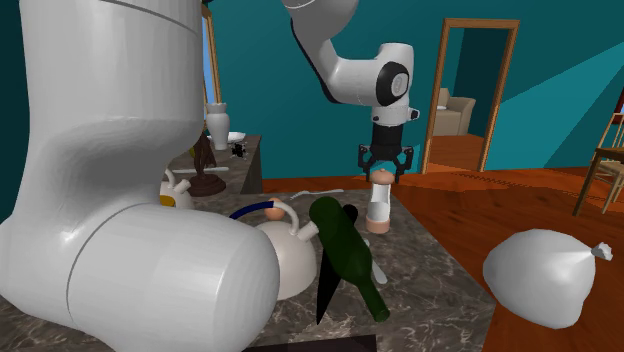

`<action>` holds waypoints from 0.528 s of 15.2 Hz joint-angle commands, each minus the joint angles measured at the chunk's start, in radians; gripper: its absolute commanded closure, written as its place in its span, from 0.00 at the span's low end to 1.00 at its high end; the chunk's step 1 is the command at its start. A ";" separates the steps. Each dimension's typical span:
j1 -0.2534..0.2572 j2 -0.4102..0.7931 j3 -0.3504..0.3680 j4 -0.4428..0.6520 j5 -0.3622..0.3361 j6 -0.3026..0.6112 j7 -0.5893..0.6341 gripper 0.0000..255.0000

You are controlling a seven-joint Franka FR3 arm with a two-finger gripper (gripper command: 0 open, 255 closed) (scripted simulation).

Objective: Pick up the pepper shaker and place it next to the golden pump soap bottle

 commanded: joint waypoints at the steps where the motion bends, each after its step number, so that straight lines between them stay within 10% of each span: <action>1: 0.000 0.000 0.000 -0.001 0.000 0.000 0.000 1.00; 8: 0.001 -0.006 -0.001 0.006 -0.004 -0.012 0.003 1.00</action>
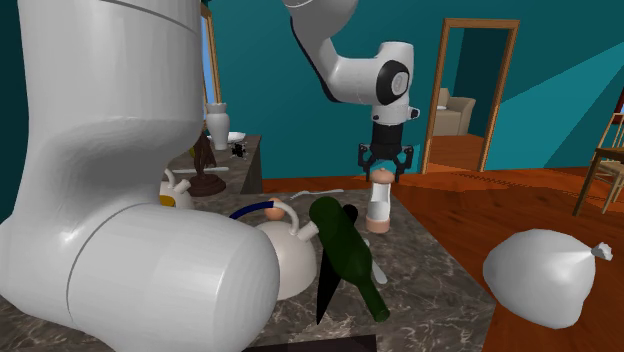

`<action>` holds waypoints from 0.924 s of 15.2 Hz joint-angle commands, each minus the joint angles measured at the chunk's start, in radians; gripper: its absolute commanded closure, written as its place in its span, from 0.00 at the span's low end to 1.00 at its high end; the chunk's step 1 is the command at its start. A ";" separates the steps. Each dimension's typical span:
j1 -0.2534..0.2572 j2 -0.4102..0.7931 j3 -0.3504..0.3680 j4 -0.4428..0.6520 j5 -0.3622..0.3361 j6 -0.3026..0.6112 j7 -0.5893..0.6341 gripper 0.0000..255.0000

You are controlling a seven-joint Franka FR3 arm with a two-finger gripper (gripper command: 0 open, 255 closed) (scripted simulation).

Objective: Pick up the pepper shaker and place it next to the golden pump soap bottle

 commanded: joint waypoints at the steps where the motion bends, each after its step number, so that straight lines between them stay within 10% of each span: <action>1: 0.001 -0.008 -0.001 0.011 -0.005 -0.018 0.004 1.00; 14: 0.007 -0.071 -0.009 0.113 -0.043 -0.177 0.034 1.00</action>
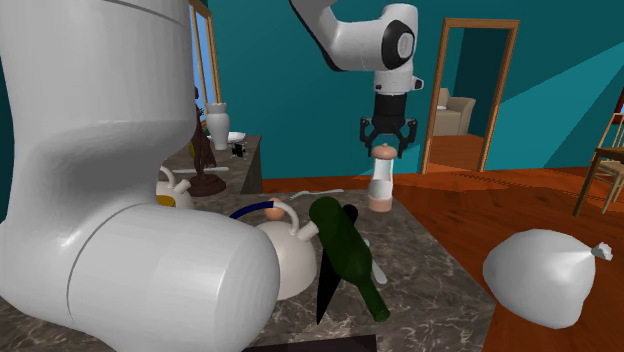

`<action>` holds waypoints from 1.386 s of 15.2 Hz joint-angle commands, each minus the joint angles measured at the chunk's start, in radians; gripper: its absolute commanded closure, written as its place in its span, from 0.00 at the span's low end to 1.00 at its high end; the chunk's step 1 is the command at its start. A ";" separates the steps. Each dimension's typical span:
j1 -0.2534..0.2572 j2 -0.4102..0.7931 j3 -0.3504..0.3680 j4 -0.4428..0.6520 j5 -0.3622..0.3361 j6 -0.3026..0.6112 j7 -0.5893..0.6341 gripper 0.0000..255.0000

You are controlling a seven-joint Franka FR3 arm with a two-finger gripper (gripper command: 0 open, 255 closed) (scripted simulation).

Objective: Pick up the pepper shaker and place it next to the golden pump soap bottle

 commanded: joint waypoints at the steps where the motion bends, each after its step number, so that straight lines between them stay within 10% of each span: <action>1: 0.000 -0.009 -0.001 0.018 -0.005 -0.026 0.003 1.00; 21: -0.002 -0.029 -0.006 0.263 -0.020 -0.289 0.021 1.00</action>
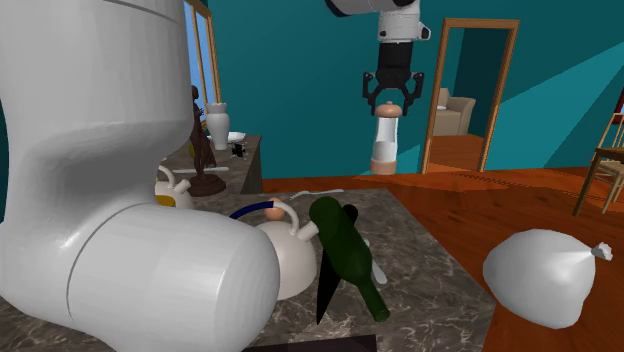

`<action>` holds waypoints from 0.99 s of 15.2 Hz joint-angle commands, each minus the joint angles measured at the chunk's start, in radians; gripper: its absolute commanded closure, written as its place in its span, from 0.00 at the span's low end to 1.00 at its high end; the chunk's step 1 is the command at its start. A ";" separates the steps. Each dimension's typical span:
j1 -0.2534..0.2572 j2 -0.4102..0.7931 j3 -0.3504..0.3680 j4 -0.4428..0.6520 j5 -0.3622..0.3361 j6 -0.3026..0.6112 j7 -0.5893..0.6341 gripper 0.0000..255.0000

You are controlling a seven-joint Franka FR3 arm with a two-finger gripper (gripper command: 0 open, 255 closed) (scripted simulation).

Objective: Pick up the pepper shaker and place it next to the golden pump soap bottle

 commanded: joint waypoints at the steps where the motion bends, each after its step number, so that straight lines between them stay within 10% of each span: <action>1: -0.001 -0.001 -0.001 0.024 -0.001 -0.025 0.000 1.00; 15: -0.019 0.055 -0.008 0.285 0.022 -0.235 -0.004 1.00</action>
